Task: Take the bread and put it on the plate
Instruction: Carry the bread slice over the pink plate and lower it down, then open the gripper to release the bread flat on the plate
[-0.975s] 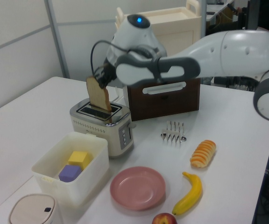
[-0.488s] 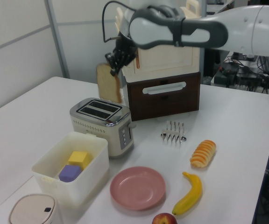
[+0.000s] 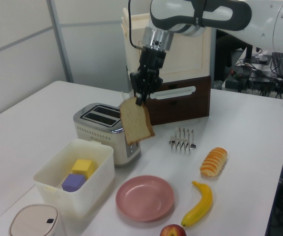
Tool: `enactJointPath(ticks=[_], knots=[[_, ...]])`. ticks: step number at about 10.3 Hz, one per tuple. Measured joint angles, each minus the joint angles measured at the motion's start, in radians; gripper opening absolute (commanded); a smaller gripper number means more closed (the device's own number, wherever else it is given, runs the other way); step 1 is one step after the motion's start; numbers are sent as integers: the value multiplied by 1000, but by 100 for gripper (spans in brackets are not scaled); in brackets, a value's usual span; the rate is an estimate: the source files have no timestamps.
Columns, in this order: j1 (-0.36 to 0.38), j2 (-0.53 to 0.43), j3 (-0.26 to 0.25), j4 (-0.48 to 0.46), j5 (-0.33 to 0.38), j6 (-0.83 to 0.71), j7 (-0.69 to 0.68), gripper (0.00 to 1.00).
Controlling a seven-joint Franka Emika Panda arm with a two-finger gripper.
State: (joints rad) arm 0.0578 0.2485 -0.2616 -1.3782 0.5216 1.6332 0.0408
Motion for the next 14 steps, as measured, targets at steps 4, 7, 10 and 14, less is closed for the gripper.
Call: enactJointPath(ticks=[4,7,10,14], knots=[[20,10,16,-140,18,-15,-20,0],[54,60,25,-164,19,-14,-21,0],[87,117,30,-165,28,0,-21,99],[135,154,30,-164,16,83,-8,100]])
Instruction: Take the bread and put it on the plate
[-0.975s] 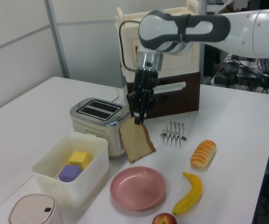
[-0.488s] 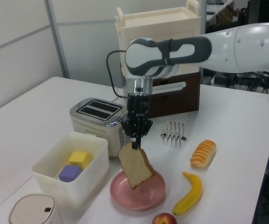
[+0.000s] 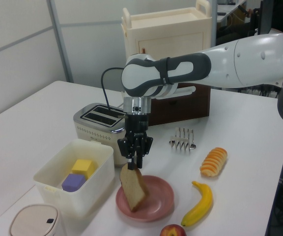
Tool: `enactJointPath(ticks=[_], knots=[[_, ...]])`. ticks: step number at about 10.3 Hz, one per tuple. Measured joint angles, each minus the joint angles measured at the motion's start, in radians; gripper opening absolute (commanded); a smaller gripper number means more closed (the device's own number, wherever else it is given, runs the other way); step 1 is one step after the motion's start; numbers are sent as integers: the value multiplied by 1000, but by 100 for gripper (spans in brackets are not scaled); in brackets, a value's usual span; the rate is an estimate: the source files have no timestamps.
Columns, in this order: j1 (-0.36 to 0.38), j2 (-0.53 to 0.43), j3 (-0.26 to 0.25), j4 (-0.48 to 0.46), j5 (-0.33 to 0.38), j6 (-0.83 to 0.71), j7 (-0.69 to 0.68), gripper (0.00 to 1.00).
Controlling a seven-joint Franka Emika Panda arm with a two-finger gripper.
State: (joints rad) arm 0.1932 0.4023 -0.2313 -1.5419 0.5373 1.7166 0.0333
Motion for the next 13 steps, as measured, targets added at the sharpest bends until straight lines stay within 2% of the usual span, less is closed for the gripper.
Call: enactJointPath(ticks=[3,5,7,9,11,13], knots=[[25,-24,0,42,-156,-36,3,100],[25,-77,-1,51,-238,-63,3,100],[28,-132,6,52,-377,-78,3,100],[29,-203,15,47,-481,-81,9,100],[29,-264,14,23,-521,-99,9,100],[25,-307,14,1,-524,-107,10,100]])
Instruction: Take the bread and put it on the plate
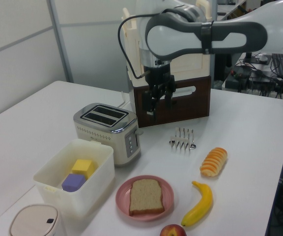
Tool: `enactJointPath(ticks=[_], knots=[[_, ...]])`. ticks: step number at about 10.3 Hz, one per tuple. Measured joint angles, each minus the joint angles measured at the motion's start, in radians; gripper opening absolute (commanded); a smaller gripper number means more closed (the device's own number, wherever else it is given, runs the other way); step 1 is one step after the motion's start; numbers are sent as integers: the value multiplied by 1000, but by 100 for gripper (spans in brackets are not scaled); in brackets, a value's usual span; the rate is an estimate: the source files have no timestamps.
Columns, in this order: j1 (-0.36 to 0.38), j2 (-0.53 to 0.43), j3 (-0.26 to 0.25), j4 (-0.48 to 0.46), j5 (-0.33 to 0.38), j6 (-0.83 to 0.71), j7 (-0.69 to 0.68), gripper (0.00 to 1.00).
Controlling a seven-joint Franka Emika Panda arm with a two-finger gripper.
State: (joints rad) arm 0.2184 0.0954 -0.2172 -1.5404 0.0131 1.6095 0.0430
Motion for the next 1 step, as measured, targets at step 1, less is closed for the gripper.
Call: enactJointPath(ticks=[1], knots=[[-7,-15,0,-6,0,-11,0,100]])
